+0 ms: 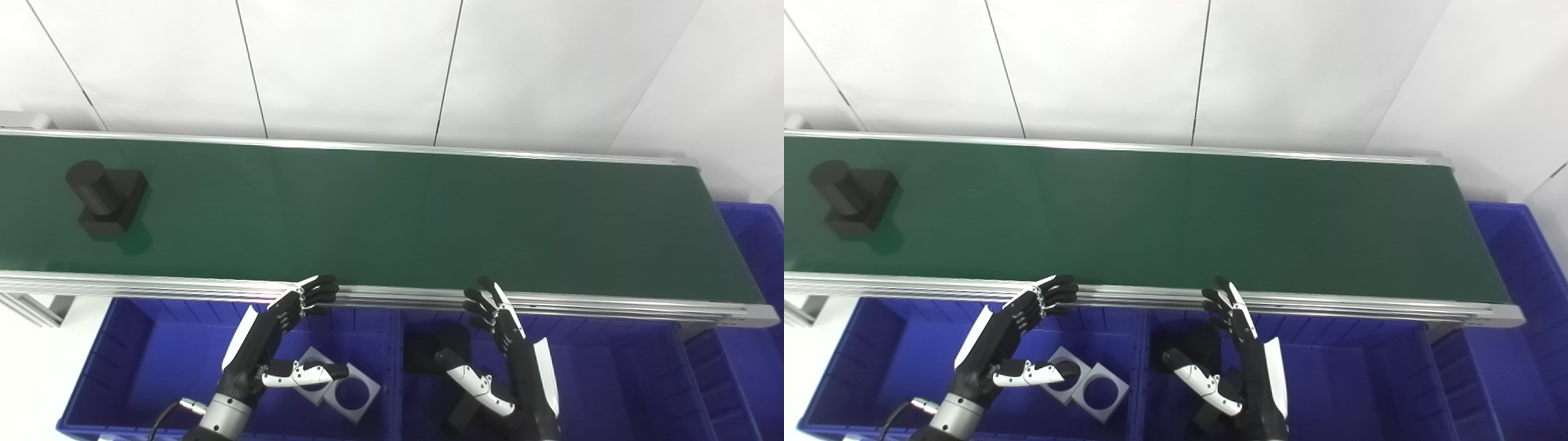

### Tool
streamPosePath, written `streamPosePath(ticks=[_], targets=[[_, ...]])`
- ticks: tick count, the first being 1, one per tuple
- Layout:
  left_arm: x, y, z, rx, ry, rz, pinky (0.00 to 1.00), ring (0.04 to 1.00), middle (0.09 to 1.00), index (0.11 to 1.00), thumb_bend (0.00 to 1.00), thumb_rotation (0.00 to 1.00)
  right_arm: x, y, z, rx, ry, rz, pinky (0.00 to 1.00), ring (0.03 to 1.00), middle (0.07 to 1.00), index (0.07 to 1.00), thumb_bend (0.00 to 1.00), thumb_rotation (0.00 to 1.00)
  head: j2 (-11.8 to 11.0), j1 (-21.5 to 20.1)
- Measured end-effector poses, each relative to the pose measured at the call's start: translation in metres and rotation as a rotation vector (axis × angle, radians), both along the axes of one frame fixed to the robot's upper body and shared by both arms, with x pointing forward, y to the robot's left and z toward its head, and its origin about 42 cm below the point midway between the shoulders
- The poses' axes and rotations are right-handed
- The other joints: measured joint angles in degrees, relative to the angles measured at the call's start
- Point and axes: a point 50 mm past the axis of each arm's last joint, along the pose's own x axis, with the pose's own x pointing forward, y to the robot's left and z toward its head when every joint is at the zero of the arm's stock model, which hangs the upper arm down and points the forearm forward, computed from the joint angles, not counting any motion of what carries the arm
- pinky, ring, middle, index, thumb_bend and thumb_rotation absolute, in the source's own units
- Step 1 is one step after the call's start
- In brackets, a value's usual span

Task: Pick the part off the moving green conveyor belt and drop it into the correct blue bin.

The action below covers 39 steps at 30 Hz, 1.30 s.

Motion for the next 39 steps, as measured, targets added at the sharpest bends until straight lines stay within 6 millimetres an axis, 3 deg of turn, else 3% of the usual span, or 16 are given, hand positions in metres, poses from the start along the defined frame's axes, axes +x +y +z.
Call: streamPosePath(ticks=[39], targets=[[0.0001,0.0016,0.0001,0.026,-0.007,0.006,0.71,0.762,0.791,0.808,0.84,0.20,0.0003,0.0001,0.0001,0.001,-0.001,0.000,0.74,0.802,0.839,0.922,0.67,0.53,0.18,-0.09]])
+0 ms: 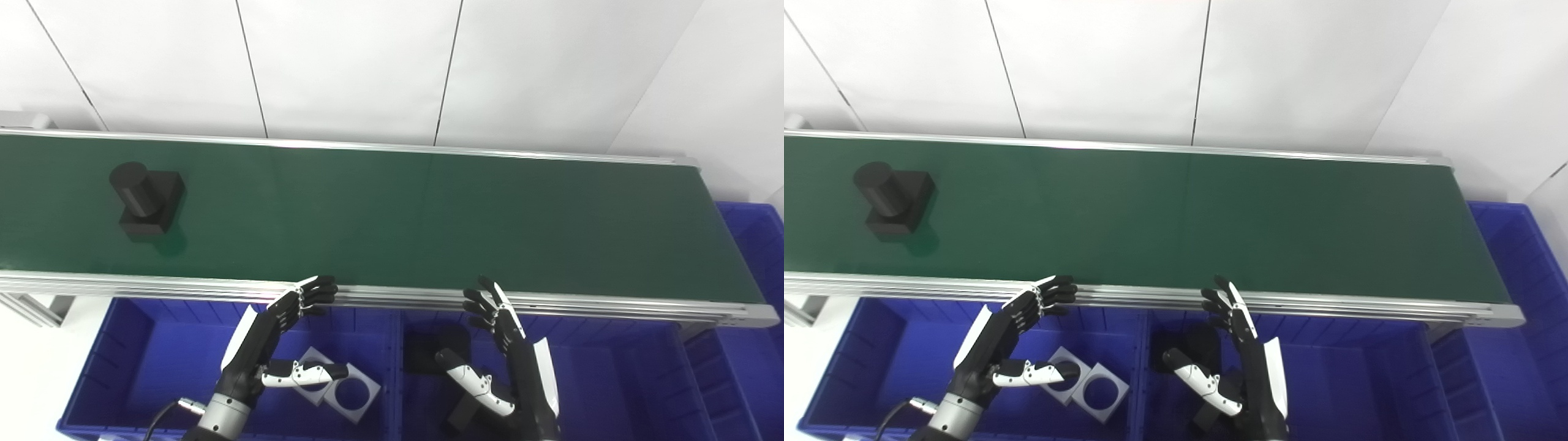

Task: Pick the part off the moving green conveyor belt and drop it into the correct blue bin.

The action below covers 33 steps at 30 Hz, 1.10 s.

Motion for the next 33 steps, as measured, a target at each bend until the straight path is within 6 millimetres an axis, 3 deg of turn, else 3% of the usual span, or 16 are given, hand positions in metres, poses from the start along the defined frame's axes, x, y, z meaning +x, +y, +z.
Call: streamPosePath(ticks=[33], targets=[[0.0000,-0.0012,0.0015,-0.001,-0.007,0.004,0.70,0.758,0.789,0.811,0.84,0.20,0.0000,0.0001,0.0000,0.001,0.000,0.000,0.74,0.802,0.837,0.921,0.66,0.51,0.18,-0.09]])
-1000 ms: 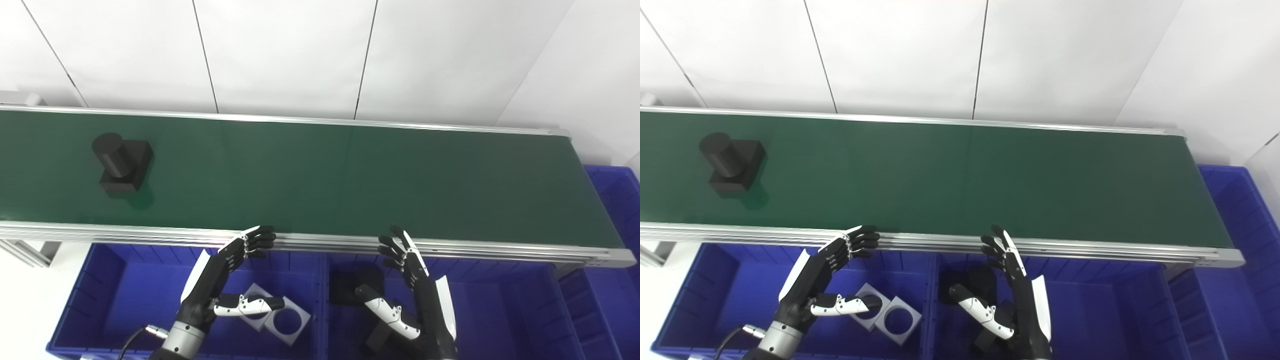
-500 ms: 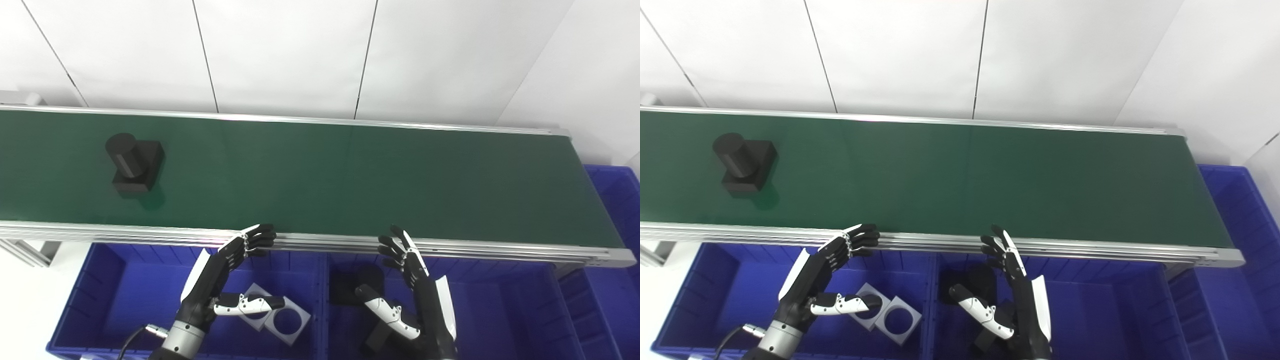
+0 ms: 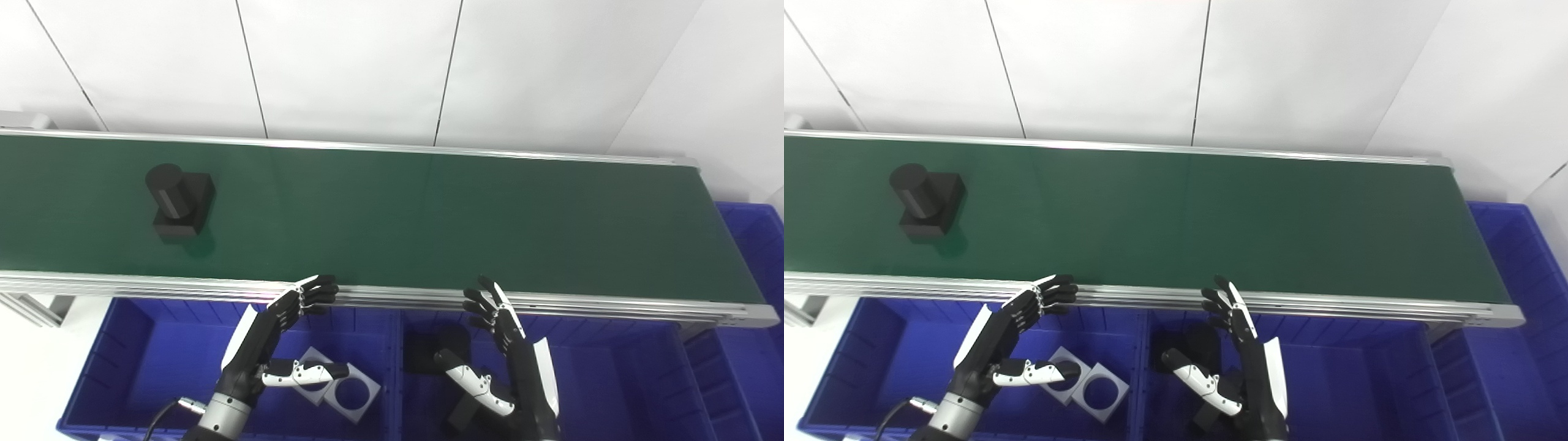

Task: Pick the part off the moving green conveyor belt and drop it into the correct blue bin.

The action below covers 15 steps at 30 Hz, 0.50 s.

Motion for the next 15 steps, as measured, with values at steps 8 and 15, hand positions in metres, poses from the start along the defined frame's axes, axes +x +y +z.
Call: streamPosePath(ticks=[8,15], targets=[[0.000,-0.004,0.000,-0.002,-0.003,0.001,0.70,0.759,0.787,0.805,0.83,0.20,0.002,0.000,0.001,-0.003,-0.004,-0.001,0.73,0.798,0.839,0.920,0.65,0.53,-1.31,1.05],[0.002,-0.011,-0.004,0.023,0.000,-0.004,0.70,0.761,0.787,0.799,0.83,0.21,0.007,-0.008,0.004,0.010,-0.019,-0.015,0.75,0.812,0.845,0.921,0.62,0.47,-3.86,5.17]])
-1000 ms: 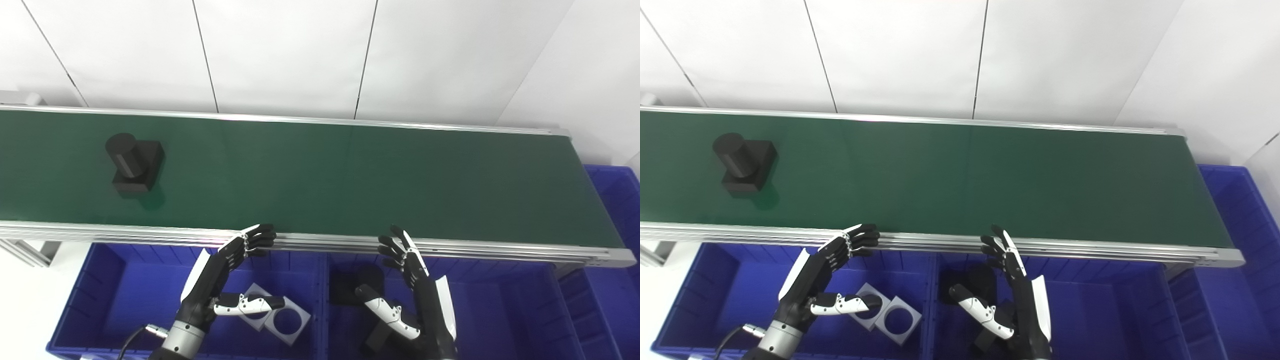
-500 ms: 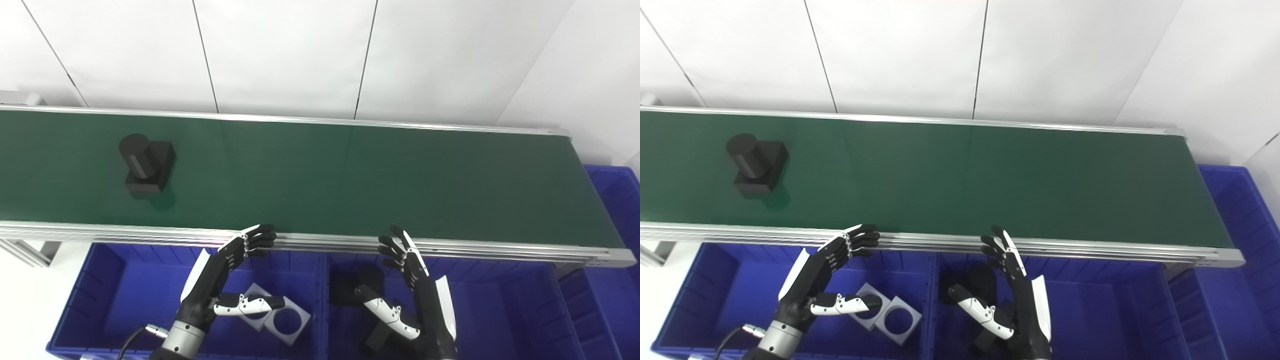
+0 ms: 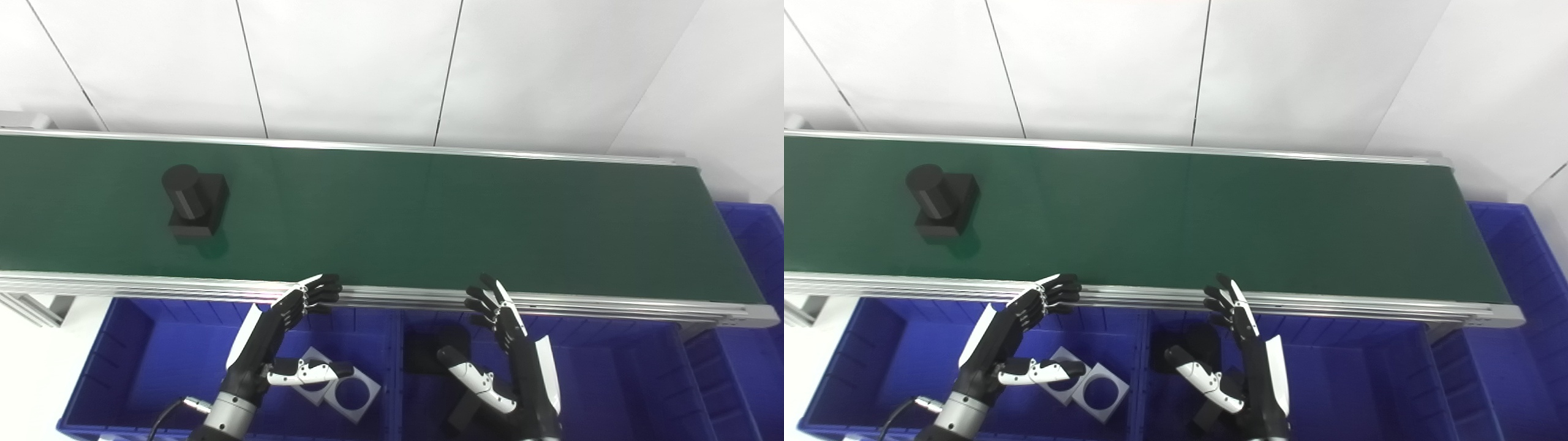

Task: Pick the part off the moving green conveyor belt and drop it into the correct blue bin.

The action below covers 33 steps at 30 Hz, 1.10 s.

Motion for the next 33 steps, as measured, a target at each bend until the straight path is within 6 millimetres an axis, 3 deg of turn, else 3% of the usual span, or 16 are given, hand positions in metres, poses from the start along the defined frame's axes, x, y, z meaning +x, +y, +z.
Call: streamPosePath(ticks=[1,3,5,7,9,14,16,21,33], targets=[[0.000,-0.002,-0.001,0.009,0.000,-0.002,0.69,0.762,0.788,0.798,0.84,0.22,0.002,-0.002,0.002,0.000,-0.008,-0.002,0.75,0.810,0.842,0.918,0.63,0.50,-0.01,0.02],[0.000,-0.007,-0.005,0.021,0.005,-0.004,0.69,0.759,0.785,0.791,0.85,0.23,0.008,-0.005,0.008,-0.004,-0.036,-0.004,0.73,0.802,0.837,0.915,0.65,0.52,-2.20,3.78],[-0.001,-0.011,-0.008,0.035,0.006,0.002,0.69,0.757,0.782,0.783,0.85,0.23,0.017,-0.008,0.020,-0.010,-0.089,-0.008,0.72,0.795,0.834,0.912,0.65,0.52,-2.38,4.06],[-0.001,-0.015,-0.009,0.045,0.000,0.002,0.68,0.754,0.780,0.777,0.86,0.22,0.030,-0.011,0.032,-0.019,-0.143,-0.002,0.72,0.793,0.834,0.912,0.65,0.53,-4.31,7.47],[-0.001,-0.020,-0.013,0.054,0.003,0.004,0.67,0.745,0.777,0.779,0.86,0.22,0.043,-0.015,0.040,-0.036,-0.175,0.014,0.72,0.794,0.837,0.913,0.65,0.54,-4.32,7.49],[-0.005,-0.033,-0.021,0.095,-0.017,0.011,0.68,0.744,0.772,0.782,0.85,0.24,0.063,-0.025,0.051,-0.074,-0.200,0.037,0.71,0.786,0.829,0.908,0.66,0.55,-7.47,12.13],[-0.005,-0.038,-0.024,0.118,-0.036,0.009,0.68,0.742,0.769,0.783,0.85,0.25,0.070,-0.027,0.056,-0.088,-0.215,0.050,0.71,0.788,0.832,0.912,0.65,0.54,-7.74,12.59],[0.003,-0.048,-0.025,0.139,-0.088,0.023,0.70,0.744,0.769,0.791,0.85,0.25,0.093,-0.028,0.071,-0.132,-0.242,0.107,0.69,0.785,0.838,0.916,0.65,0.52,-10.11,15.48],[-0.003,-0.065,-0.039,0.185,-0.159,0.035,0.67,0.732,0.759,0.774,0.89,0.23,0.133,-0.017,0.101,-0.215,-0.213,0.219,0.71,0.800,0.851,0.913,0.66,0.48,-15.91,24.71]])
